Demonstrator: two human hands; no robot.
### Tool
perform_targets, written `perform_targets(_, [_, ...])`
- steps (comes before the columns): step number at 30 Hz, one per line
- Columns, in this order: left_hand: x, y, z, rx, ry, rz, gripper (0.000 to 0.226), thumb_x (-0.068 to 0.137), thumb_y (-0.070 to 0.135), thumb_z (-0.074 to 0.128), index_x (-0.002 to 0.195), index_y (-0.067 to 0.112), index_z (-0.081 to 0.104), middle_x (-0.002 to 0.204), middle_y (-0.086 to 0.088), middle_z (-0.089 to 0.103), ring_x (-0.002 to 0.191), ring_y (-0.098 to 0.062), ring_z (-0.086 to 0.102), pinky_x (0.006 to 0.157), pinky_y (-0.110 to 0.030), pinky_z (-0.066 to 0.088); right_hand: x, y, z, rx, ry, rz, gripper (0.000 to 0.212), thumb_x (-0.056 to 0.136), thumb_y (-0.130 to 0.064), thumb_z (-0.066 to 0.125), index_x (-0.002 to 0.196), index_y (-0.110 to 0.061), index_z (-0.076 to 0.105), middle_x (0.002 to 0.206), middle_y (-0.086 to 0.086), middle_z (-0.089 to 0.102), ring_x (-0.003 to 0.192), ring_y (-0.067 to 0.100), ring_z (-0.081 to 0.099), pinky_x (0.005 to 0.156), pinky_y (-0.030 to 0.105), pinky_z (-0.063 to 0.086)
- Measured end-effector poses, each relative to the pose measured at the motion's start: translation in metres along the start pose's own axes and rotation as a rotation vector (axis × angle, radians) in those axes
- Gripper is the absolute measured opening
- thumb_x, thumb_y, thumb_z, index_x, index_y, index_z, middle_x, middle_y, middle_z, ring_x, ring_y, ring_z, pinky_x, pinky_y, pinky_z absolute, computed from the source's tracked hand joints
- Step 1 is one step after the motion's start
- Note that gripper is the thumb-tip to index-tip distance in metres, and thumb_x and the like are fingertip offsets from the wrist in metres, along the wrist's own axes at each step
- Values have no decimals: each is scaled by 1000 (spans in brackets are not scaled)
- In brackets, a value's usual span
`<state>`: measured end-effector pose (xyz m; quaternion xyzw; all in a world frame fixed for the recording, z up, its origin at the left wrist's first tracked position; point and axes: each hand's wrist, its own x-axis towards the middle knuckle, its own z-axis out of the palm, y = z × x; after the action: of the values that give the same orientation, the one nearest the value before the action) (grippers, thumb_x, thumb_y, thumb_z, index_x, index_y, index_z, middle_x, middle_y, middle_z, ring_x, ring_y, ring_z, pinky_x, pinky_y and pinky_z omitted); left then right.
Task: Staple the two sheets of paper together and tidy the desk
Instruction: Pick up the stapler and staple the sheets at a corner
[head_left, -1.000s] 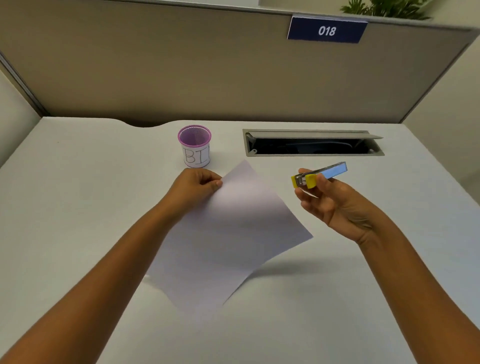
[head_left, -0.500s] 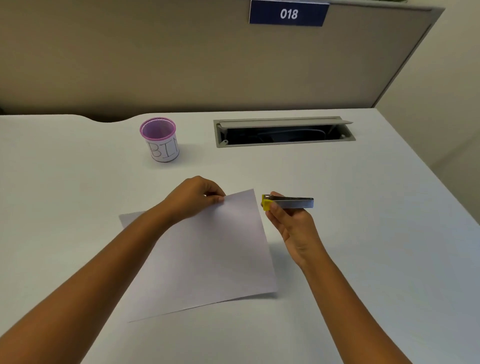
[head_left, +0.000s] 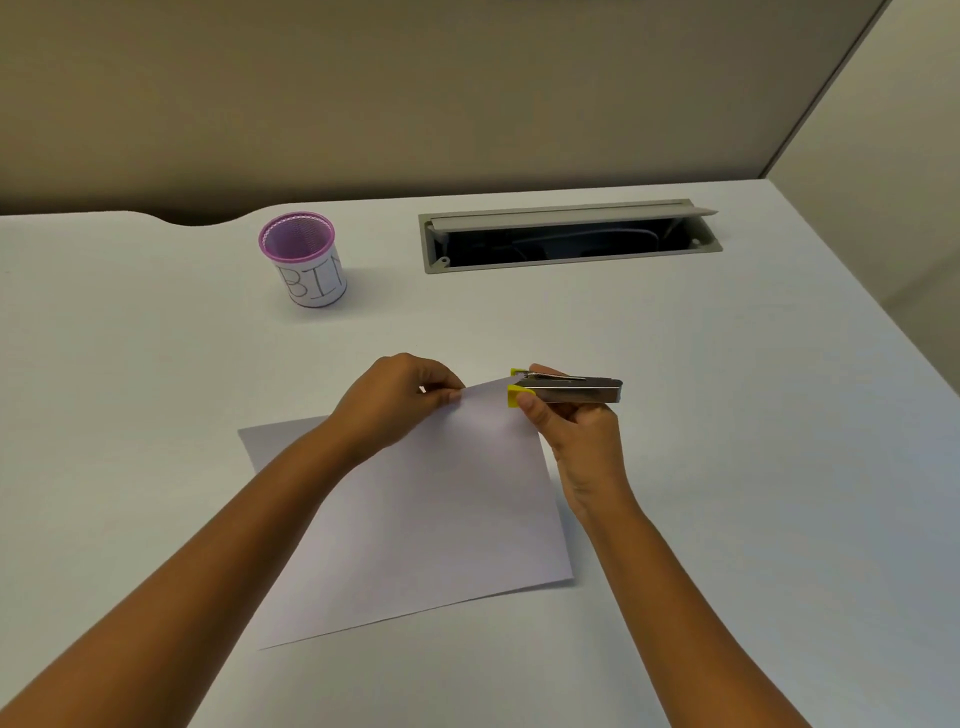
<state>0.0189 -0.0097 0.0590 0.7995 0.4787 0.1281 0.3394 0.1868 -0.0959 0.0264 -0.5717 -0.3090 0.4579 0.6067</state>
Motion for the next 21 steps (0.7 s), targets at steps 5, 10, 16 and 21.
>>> perform_targets(5, [3,0,1,3,1,-1,16,86,19,59,96,14,70,88,5,65,85,-12,58,80,-31,48,3,4,0,-23,0,5,23,75,-11,70,93,-25,66,96,-11,69,87,-6,66,74,7,49])
perform_targets(10, [3,-2,4,-5,-6,-28,15,86,20,59,95,16,71,86,6,65,86,-14,59,83,-37,50,5,8,0,-17,17,27,20,75,-14,71,89,-27,67,96,-10,69,88,-7,66,76,7,49])
perform_targets(16, [5,-5,8,-6,-21,-56,14,86,20,59,93,16,70,87,5,65,87,-17,61,82,-37,51,4,10,1,-5,14,47,22,76,-13,71,96,-21,67,96,-9,69,88,-7,66,77,7,49])
perform_targets(21, [5,-5,13,-34,-16,-48,15,87,20,58,96,15,70,95,0,68,85,-14,58,75,-27,47,5,15,1,-29,45,57,24,77,-16,70,100,-21,64,99,-3,69,94,-1,64,79,6,49])
